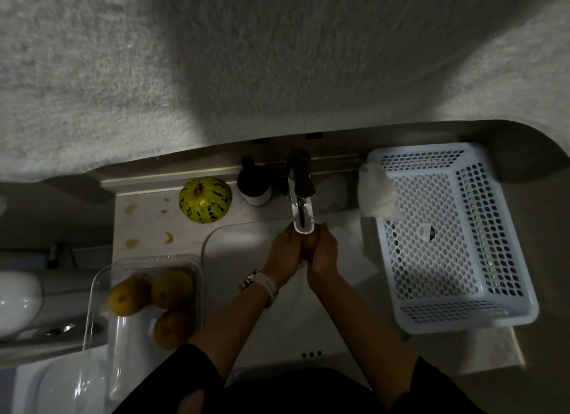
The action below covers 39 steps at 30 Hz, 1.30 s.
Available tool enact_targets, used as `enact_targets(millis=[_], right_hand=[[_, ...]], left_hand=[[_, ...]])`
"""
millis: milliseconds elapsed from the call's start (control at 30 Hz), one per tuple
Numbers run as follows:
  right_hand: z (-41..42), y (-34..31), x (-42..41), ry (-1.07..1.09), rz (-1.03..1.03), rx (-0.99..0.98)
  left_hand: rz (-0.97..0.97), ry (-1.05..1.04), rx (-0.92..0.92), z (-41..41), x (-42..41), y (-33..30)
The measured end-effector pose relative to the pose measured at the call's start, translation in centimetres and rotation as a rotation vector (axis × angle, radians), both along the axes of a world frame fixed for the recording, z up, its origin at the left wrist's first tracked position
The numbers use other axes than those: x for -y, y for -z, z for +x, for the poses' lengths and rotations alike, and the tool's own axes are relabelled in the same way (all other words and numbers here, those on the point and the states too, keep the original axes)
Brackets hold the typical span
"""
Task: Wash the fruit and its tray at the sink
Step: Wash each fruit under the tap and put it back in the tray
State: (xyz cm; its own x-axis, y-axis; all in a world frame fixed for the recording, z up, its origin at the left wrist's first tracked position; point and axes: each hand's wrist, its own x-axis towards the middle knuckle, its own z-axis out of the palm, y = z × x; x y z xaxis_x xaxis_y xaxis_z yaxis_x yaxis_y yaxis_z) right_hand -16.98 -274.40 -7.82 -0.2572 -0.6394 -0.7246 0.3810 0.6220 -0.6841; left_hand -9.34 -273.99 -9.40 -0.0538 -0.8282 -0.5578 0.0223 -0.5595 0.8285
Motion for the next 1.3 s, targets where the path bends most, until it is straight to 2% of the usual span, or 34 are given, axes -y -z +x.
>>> enact_targets(millis=[67, 133, 233, 400, 500, 600, 733, 867, 1133, 1300], right_hand=[[0.1, -0.1, 0.4, -0.051, 0.009, -0.004], [0.1, -0.2, 0.5, -0.248, -0.090, -0.202], [-0.1, -0.1, -0.2, -0.473, -0.227, -0.285], [-0.2, 0.3, -0.9, -0.583, -0.329, -0.415], [-0.6, 0.0, -0.8, -0.545, -0.363, -0.471], [-1.6, -0.6, -0.2, -0.613, -0.357, -0.464], [-2.9, -1.0, 0.2, -0.742, -0.329, -0.291], [-3.1, -1.2, 0.1, -0.750, -0.283, -0.159], [-1.7, 0.1, -0.7, -0.784, -0.376, -0.518], [-1.7, 0.2, -0.4, -0.761, -0.292, -0.462]], left_hand=[[0.151, -0.074, -0.076, -0.2, 0.4, -0.1], [0.370, -0.172, -0.208, -0.1, 0.6, -0.2], [0.478, -0.216, -0.397, 0.9, 0.3, 0.1], [0.579, -0.193, -0.339, 1.4, 0.7, -0.6], [0.546, -0.156, -0.373, 1.6, 0.5, -0.3], [0.534, -0.107, -0.421, 2.0, 0.1, -0.5], [0.499, -0.096, -0.457, 1.9, 0.4, -1.2], [0.524, -0.108, -0.470, 1.6, 0.9, -1.7], [0.460, -0.153, -0.501, 2.0, 0.5, -0.6], [0.538, -0.245, -0.450, 1.3, 0.7, -0.5]])
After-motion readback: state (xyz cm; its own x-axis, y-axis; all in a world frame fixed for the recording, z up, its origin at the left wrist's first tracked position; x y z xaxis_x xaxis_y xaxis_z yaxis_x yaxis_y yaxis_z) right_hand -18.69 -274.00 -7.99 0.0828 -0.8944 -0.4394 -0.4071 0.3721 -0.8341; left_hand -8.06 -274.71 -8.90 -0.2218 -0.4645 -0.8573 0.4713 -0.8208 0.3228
